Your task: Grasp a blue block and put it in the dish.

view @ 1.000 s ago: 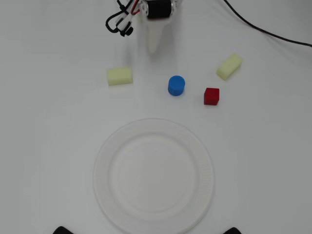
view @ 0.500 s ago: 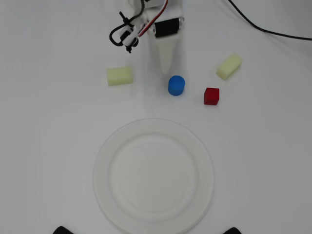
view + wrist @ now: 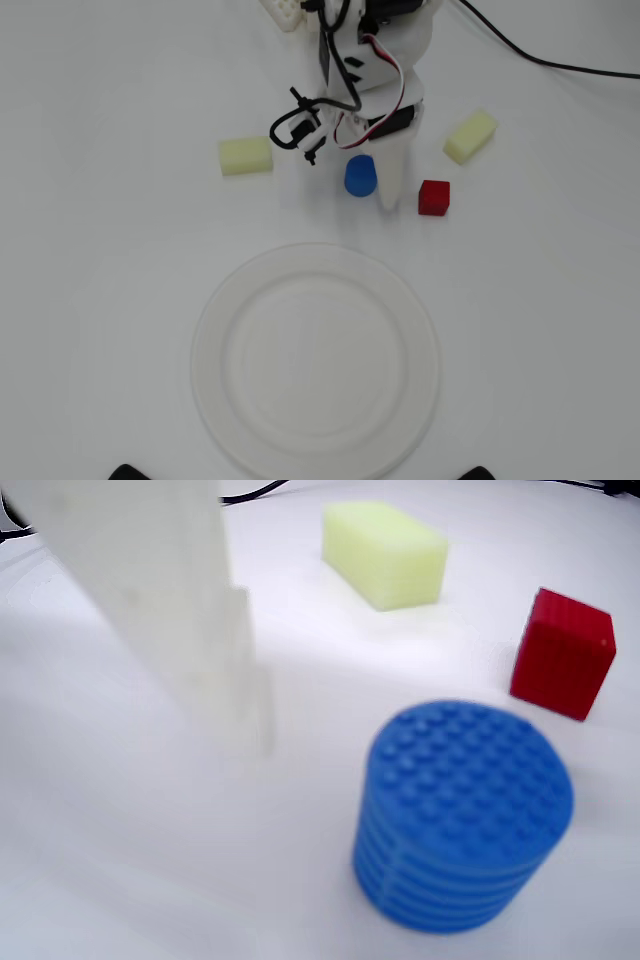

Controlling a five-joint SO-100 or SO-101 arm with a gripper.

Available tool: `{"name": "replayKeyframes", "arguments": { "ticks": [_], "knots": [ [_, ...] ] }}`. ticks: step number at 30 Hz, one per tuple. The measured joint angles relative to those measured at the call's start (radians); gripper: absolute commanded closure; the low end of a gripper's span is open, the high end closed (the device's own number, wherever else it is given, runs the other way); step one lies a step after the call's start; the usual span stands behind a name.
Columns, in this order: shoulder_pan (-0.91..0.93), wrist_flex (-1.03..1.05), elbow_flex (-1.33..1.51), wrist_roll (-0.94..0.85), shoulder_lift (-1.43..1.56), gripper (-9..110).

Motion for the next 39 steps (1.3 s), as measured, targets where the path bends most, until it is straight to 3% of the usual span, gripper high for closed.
{"name": "replayKeyframes", "arguments": {
  "ticks": [9, 15, 18, 28, 34, 39],
  "knots": [
    [0.028, -0.063, -0.012, -0.025, -0.124, 76],
    [0.025, -0.064, -0.037, -0.032, -0.144, 97],
    [0.028, -0.058, -0.043, -0.029, -0.144, 101],
    [0.074, -0.052, -0.044, -0.025, 0.017, 101],
    [0.206, -0.305, 0.074, -0.115, 0.321, 101],
    [0.307, -0.499, 0.112, -0.16, 0.391, 101]
  ]
}}
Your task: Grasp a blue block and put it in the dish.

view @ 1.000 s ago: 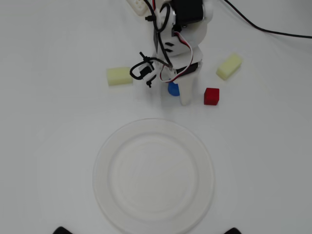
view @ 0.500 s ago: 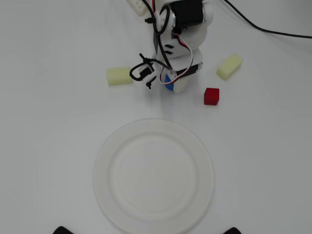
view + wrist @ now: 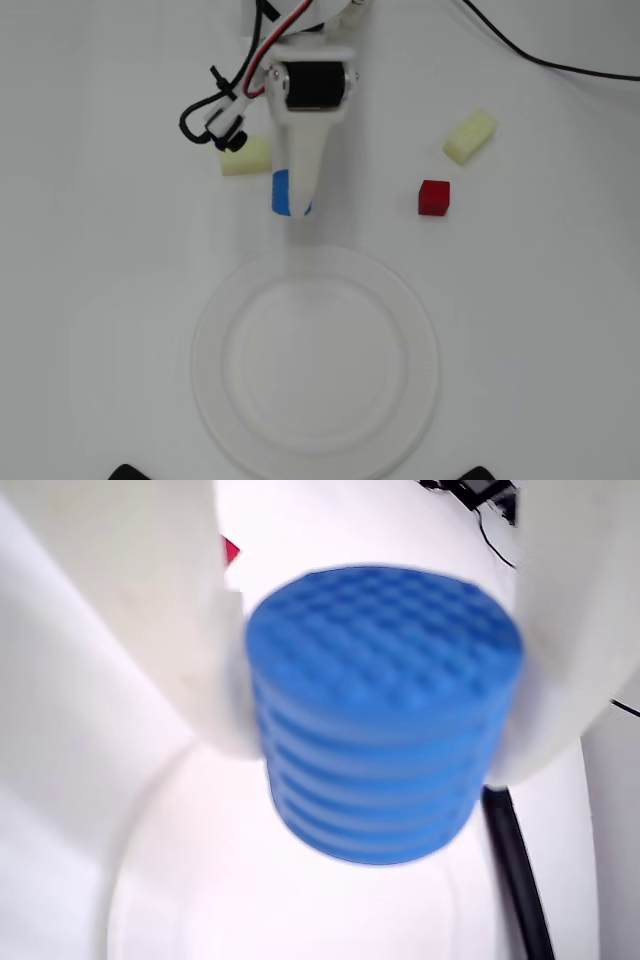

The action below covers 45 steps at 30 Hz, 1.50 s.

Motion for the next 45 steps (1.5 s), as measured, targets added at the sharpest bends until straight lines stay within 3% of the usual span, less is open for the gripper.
{"name": "replayKeyframes", "arguments": {
  "ticks": [5, 15, 30, 37, 45],
  "knots": [
    [0.017, -0.11, -0.049, -0.017, -0.149, 101],
    [-0.009, -0.091, -0.428, 0.038, -0.664, 101],
    [-0.089, -0.074, -0.526, 0.038, -0.881, 100],
    [-0.084, 0.0, -0.551, 0.051, -0.881, 76],
    [-0.049, 0.124, -0.551, 0.087, -0.718, 66]
  ]
}}
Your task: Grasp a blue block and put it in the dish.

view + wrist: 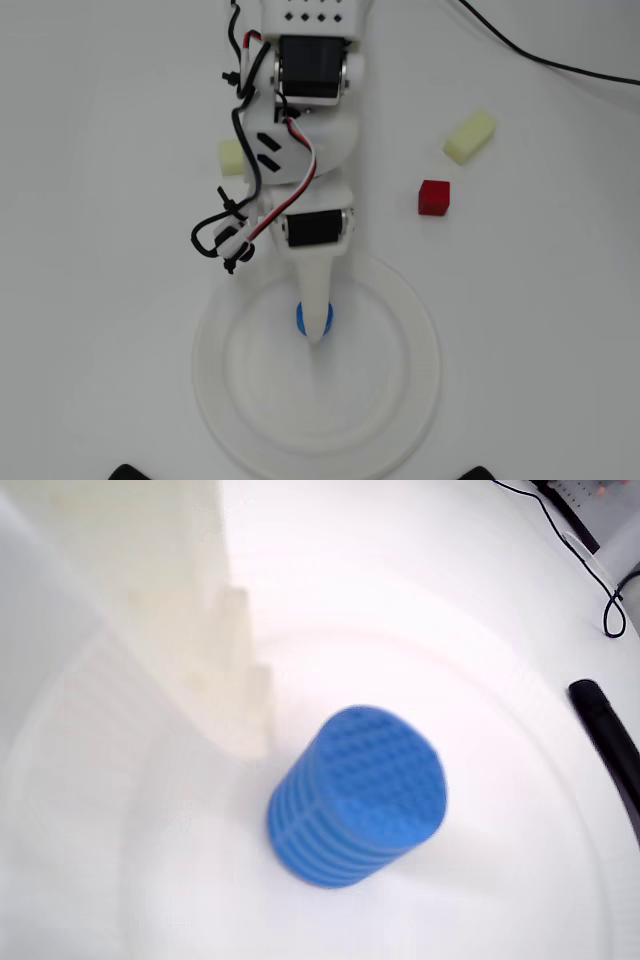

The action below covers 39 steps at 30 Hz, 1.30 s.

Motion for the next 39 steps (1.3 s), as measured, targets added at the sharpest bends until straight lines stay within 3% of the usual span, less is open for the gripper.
{"name": "replayKeyframes", "arguments": {
  "ticks": [8, 20, 33, 39],
  "knots": [
    [0.018, 0.189, 0.043, 0.021, 0.382, 65],
    [0.049, 0.31, 0.606, -0.061, 1.275, 65],
    [0.097, 0.469, 1.101, -0.063, 1.852, 66],
    [0.126, 0.518, 1.295, -0.054, 1.888, 66]
  ]
}}
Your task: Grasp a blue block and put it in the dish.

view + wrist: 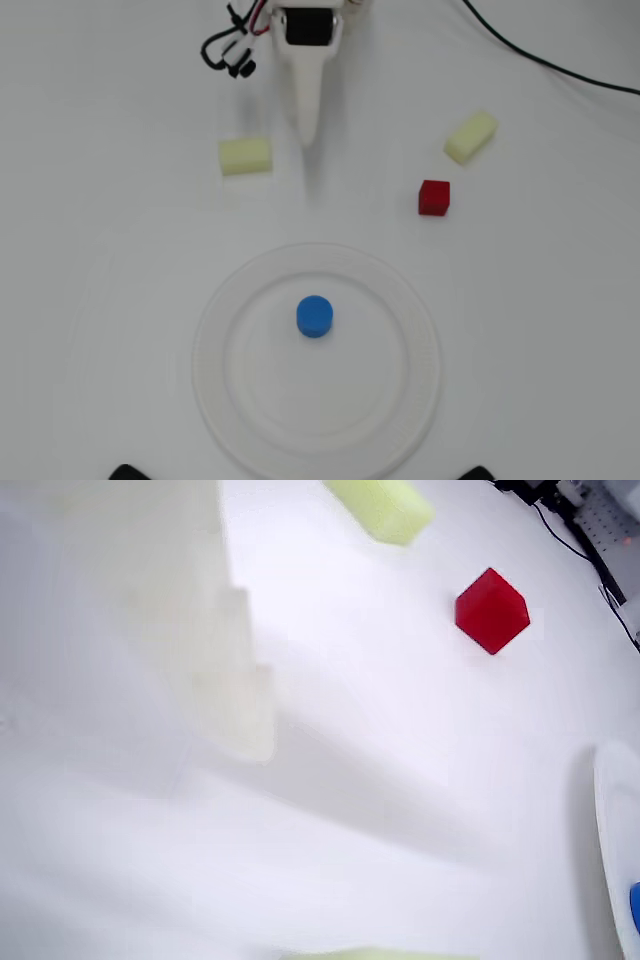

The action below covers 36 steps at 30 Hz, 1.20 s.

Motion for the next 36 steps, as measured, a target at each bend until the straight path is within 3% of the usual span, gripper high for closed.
{"name": "replayKeyframes", "arguments": {
  "ticks": [9, 13, 16, 20, 36],
  "knots": [
    [-0.006, -0.003, 0.161, 0.061, 0.0, 71],
    [-0.012, -0.005, 0.193, 0.091, 0.0, 80],
    [-0.012, -0.005, 0.195, 0.112, 0.0, 94],
    [-0.018, 0.003, 0.196, 0.118, 0.0, 101],
    [-0.077, 0.015, 0.196, 0.092, 0.0, 101]
  ]
}}
